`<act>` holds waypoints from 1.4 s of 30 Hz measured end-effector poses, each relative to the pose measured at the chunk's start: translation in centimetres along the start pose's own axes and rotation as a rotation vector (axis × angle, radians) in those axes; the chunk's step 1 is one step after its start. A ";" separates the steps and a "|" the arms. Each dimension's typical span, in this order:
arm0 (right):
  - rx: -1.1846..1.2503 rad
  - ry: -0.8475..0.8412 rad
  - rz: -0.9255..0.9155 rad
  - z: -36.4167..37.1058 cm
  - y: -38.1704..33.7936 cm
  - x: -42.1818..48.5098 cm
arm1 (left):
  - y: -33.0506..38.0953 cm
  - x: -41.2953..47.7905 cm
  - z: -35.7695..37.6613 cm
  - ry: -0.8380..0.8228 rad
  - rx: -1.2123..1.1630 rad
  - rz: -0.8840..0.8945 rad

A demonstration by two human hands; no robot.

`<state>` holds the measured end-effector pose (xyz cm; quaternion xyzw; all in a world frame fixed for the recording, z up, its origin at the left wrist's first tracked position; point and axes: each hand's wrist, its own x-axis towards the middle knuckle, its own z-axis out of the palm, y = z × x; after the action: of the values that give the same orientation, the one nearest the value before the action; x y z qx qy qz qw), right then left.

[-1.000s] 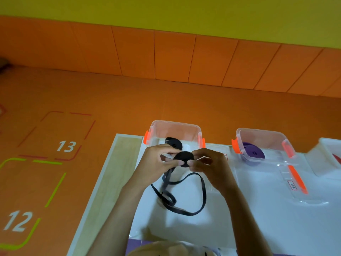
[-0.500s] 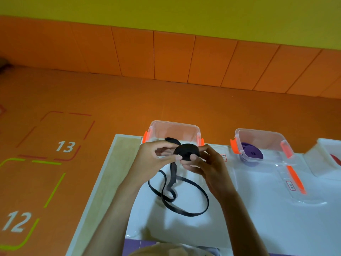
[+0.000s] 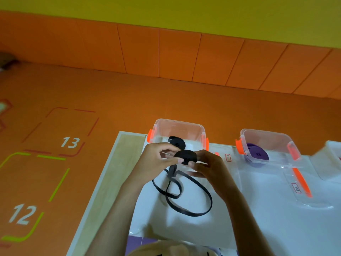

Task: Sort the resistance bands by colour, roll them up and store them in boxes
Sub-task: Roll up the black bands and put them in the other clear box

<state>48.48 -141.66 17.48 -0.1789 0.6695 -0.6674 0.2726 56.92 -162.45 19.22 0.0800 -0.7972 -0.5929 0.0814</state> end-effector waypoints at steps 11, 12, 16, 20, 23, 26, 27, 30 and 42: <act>0.004 0.010 0.003 0.6 -0.3 0.0 | 0.2 -0.1 -0.1 0.005 -0.065 0.009; -0.137 0.004 -0.007 0.5 -0.4 0.1 | 0.1 0.0 -0.2 -0.022 -0.007 0.002; -0.302 0.013 -0.094 0.1 -1.4 0.2 | 0.4 0.1 -0.4 -0.066 0.065 0.019; -0.033 0.066 -0.073 0.1 -1.2 -0.1 | 0.4 -0.1 -0.5 -0.020 -0.078 0.004; 0.055 0.039 -0.001 0.7 -0.7 -0.2 | 0.1 -0.2 -1.1 -0.007 -0.051 -0.011; -0.066 -0.025 0.041 1.3 -1.3 -0.1 | -0.3 -0.2 -1.5 -0.037 0.082 -0.027; -0.099 -0.025 0.038 1.3 -1.7 0.0 | -0.3 -0.2 -1.4 -0.043 0.093 -0.032; -0.086 0.024 0.009 1.2 -2.5 0.3 | -0.2 -0.3 -1.2 -0.032 0.044 -0.028; 0.346 -0.044 0.125 2.2 -1.1 -0.1 | 0.6 0.1 -2.4 -0.024 -0.053 -0.022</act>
<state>49.73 -143.39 18.69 -0.1017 0.5485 -0.7503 0.3547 57.34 -164.58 20.48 0.0795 -0.7812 -0.6155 0.0675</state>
